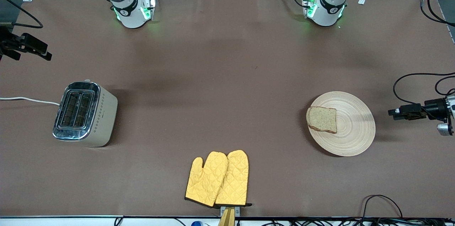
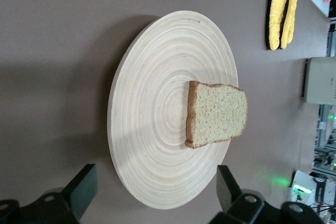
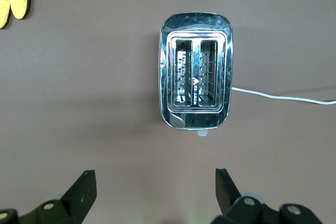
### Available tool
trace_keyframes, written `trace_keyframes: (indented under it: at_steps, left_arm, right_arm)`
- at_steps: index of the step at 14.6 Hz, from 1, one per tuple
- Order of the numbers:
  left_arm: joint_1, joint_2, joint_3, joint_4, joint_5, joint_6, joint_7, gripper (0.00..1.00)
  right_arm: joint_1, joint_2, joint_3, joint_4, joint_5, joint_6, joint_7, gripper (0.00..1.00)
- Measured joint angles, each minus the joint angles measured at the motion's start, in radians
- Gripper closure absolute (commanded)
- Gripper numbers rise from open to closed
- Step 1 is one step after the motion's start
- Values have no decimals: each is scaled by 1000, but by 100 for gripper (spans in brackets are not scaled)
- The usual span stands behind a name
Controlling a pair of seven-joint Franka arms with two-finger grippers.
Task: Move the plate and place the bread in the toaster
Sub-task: 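Lower the left gripper beside the rim of the wooden plate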
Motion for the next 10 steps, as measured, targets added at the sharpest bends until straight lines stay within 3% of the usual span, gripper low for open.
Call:
trace_keyframes:
  at_steps: [4,10]
  left_arm:
    - [4,64,-3,2,-30,0,21,14]
    - [-24,110,-14,7,-33,1,51,17]
  right_arm:
    - [0,1,0,-1,0,-2,0,0]
    - [0,2,0,-2,0,-2,0,0]
